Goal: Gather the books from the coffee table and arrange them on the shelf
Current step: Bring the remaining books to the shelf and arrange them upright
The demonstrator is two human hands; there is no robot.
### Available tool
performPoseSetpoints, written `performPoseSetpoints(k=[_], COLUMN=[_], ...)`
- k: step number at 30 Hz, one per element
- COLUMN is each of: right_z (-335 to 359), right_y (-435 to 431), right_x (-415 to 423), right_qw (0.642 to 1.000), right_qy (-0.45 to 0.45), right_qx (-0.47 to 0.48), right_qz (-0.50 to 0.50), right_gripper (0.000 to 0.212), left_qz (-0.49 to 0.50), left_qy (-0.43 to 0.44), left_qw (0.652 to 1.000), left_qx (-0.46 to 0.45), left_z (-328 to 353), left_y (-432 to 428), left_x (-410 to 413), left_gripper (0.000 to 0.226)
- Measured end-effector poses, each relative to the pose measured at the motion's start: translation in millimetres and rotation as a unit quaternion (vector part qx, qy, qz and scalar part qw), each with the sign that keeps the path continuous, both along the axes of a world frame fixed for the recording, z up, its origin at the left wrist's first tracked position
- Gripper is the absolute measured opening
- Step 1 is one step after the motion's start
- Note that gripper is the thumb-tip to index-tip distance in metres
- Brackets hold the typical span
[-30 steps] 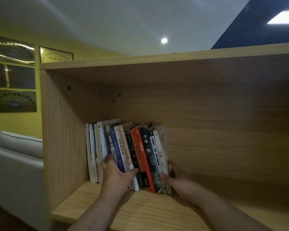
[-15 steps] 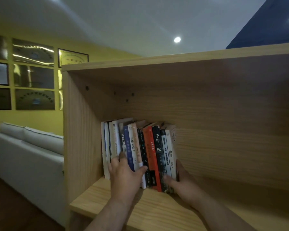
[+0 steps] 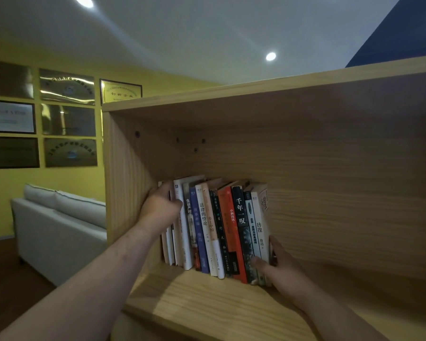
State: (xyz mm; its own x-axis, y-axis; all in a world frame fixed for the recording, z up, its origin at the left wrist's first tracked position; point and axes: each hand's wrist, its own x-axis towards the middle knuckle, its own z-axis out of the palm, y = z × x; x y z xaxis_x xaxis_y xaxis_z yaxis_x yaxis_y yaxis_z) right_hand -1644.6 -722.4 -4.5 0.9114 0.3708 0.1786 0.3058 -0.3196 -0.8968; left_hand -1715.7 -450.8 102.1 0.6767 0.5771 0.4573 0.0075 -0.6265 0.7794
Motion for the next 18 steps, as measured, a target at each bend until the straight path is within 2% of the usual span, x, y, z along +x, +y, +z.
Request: performPoseSetpoints(k=[4,9,14,18], right_z=[-0.9,-0.2,3.8,4.0], right_y=[0.1,-0.3,-1.4,-2.1], right_x=[2.3,1.1,-3.8,-4.7], right_qw=[1.000,1.000,1.000,1.000], right_qy=[-0.005,-0.009,-0.015,-0.003], right_qx=[0.003,0.014,0.013,0.010], right_qz=[0.009,0.014,0.020,0.013], right_gripper=[0.091,0.091,0.082,0.086], left_qz=[-0.014,0.075,0.040,0.026], left_qy=[0.006,-0.034,-0.084,-0.105], left_qw=[1.000,0.990,0.994,0.990], left_qx=[0.003,0.114,0.061,0.095], left_z=[-2.9,-6.3,-6.4,-5.5], left_y=[0.6,-5.4,-6.4,-8.3], left_x=[-3.9,-9.6,-9.1,-18.3], left_gripper=[0.058,0.053,0.040,0.038])
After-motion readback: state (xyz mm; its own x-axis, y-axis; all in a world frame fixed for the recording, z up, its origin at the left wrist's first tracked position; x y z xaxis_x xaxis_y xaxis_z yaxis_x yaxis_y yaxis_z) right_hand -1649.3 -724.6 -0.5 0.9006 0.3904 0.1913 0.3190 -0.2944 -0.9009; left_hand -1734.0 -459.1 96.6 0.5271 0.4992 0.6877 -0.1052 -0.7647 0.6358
